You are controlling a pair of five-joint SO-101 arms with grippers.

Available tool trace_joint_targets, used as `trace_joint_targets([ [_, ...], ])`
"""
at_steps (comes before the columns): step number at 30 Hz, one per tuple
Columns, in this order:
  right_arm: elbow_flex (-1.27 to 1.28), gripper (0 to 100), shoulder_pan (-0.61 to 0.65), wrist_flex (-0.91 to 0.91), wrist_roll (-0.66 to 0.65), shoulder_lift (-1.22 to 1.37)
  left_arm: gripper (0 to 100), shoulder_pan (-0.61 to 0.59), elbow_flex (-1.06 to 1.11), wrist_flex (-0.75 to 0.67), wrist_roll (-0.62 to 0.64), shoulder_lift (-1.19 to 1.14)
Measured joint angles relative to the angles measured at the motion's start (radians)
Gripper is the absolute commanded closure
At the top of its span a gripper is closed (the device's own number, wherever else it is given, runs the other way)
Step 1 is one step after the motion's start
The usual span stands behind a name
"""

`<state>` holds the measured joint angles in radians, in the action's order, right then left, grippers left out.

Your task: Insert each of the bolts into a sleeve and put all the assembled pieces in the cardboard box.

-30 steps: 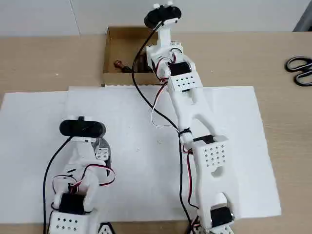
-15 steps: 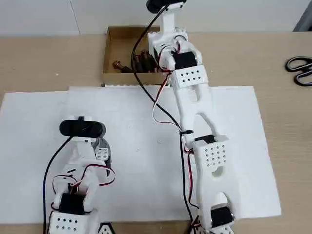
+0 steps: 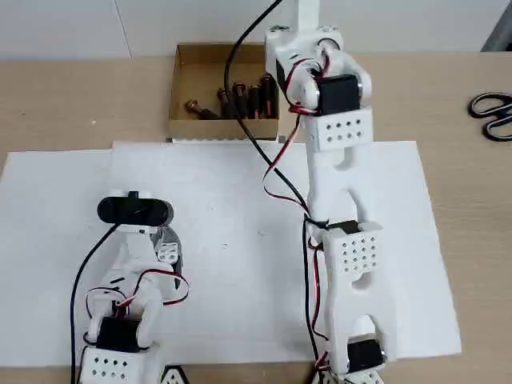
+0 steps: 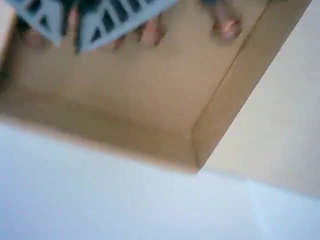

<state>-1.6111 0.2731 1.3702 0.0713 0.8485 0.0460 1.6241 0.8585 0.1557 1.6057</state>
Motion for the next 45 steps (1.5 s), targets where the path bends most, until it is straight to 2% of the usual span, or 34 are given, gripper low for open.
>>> trace_joint_targets([
  [6,-0.032,99.5,-0.023,0.301,0.000,-0.077,99,0.000,0.000,0.000,0.000,0.000],
  [15,-0.031,99.5,-0.051,0.345,0.000,-0.315,99,0.000,0.000,0.000,0.000,0.000],
  [19,0.075,99.5,-0.077,0.347,0.000,-0.462,99,0.000,0.000,0.000,0.000,0.000],
  [30,0.815,99.5,-0.242,0.350,0.000,-1.057,99,0.000,0.000,0.000,0.000,0.000],
  [37,1.350,99.2,-0.256,0.345,0.008,-1.448,99,0.000,0.000,0.000,0.000,0.000],
  [45,2.051,99.5,-0.290,0.149,0.008,-1.909,99,0.000,0.000,0.000,0.000,0.000],
])
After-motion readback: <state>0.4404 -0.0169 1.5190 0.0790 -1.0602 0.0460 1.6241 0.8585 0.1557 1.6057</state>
